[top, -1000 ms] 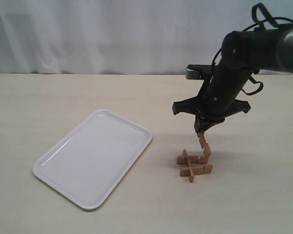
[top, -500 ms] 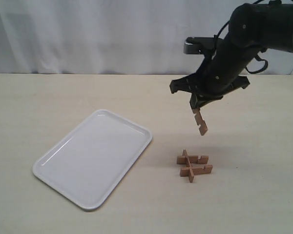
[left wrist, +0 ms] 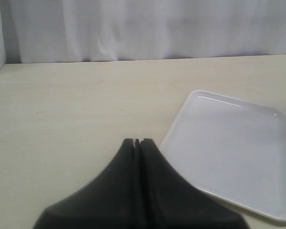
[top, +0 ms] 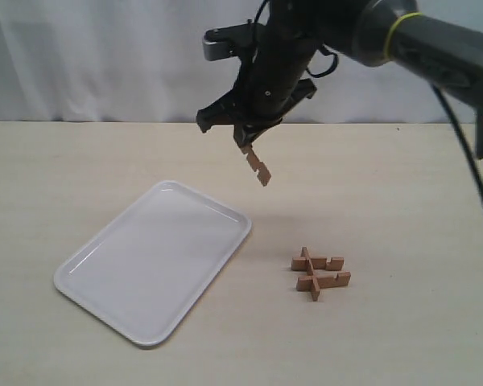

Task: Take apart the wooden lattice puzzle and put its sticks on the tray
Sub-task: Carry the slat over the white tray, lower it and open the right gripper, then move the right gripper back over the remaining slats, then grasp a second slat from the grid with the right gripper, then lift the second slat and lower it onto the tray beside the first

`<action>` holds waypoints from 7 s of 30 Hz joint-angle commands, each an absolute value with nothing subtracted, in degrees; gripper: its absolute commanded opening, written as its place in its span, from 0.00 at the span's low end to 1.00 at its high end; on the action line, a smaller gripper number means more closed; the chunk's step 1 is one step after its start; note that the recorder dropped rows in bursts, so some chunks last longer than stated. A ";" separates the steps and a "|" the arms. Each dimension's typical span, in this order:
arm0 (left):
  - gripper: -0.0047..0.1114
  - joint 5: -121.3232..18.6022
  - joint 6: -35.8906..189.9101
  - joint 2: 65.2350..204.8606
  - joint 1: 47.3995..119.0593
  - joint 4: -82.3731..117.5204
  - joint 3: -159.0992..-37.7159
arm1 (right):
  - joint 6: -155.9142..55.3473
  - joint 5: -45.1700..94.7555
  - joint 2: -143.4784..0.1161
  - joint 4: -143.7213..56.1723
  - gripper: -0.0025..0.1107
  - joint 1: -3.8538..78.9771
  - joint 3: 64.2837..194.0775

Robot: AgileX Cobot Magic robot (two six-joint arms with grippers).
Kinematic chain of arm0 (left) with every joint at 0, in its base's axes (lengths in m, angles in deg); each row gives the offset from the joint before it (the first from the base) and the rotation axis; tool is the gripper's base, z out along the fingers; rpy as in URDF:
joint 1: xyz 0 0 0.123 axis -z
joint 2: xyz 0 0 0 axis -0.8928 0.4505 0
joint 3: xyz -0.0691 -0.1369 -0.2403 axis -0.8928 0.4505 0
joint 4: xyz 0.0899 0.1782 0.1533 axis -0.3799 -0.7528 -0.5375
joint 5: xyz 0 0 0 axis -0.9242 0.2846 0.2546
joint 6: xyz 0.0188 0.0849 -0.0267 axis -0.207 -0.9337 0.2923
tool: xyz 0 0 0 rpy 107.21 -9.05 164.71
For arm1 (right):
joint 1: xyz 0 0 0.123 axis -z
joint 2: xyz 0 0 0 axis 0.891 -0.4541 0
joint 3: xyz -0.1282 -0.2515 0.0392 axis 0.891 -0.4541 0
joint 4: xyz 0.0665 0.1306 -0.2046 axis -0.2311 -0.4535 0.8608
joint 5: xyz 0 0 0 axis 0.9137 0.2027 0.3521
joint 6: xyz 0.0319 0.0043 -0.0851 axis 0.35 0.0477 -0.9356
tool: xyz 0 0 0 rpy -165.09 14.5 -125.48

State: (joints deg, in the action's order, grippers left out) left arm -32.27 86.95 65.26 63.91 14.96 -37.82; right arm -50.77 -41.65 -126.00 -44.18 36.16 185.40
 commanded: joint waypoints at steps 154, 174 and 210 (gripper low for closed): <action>0.04 -32.80 86.89 65.23 64.28 15.09 -37.72 | -39.91 -29.64 -119.81 -43.02 0.06 40.28 149.54; 0.04 -32.80 86.89 65.23 64.28 15.09 -37.72 | -47.16 -25.60 -113.16 -48.67 0.06 39.42 149.54; 0.04 -32.80 86.89 65.23 64.28 15.09 -37.72 | -56.39 -31.04 -143.46 -61.09 0.06 26.48 195.39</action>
State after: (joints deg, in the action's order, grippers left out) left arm -32.14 86.95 65.26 63.91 14.96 -37.82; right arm -56.13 -29.67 -143.60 -63.02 26.25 194.92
